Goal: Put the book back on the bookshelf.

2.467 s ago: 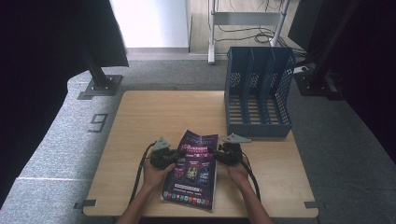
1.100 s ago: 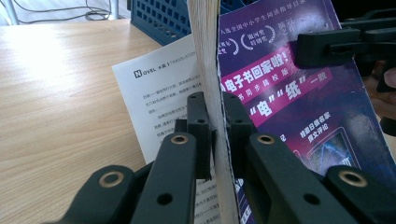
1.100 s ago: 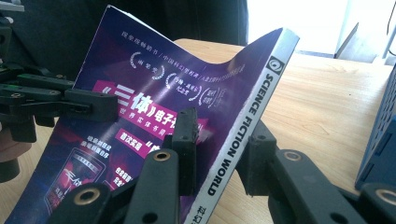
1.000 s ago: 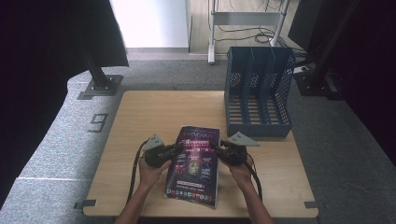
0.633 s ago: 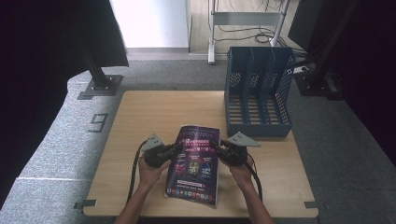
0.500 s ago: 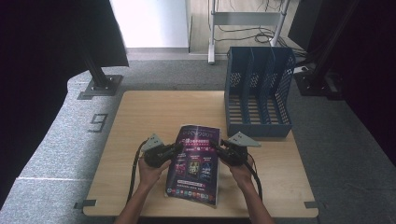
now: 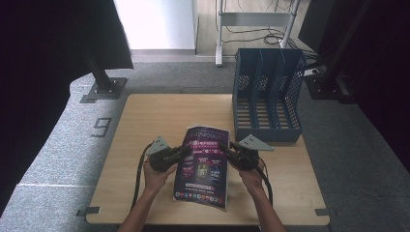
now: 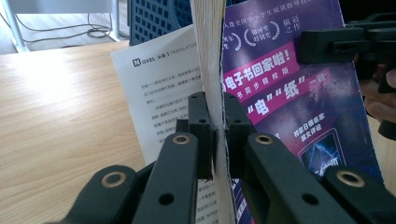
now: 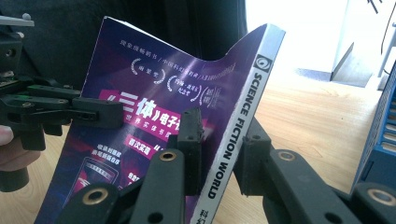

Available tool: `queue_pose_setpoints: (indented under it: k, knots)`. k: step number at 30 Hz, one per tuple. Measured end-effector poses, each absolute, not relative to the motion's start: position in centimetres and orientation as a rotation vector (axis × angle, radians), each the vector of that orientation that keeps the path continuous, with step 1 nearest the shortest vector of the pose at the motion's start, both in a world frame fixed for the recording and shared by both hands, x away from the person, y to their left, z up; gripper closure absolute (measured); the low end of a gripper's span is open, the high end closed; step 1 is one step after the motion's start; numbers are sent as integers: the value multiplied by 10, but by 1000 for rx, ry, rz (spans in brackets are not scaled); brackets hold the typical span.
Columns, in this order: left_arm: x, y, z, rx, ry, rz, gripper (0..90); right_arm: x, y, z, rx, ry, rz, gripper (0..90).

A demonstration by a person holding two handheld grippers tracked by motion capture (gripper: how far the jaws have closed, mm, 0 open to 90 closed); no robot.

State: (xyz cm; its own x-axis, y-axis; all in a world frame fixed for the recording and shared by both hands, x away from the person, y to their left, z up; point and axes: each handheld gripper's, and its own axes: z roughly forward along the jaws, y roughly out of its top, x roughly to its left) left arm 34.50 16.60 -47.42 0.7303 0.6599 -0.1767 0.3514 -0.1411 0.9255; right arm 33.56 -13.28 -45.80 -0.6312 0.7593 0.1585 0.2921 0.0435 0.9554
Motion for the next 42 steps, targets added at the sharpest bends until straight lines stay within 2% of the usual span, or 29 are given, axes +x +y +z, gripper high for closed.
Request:
queue_pose_setpoints:
  k: [16,42]
  knots:
    - [348,163,-458,1749,784,357,858,334,-132,-442,1031,1901,1623,765]
    - [351,161,-449,1750,774,373,861,333,-134,-436,1012,1865,1637,775]
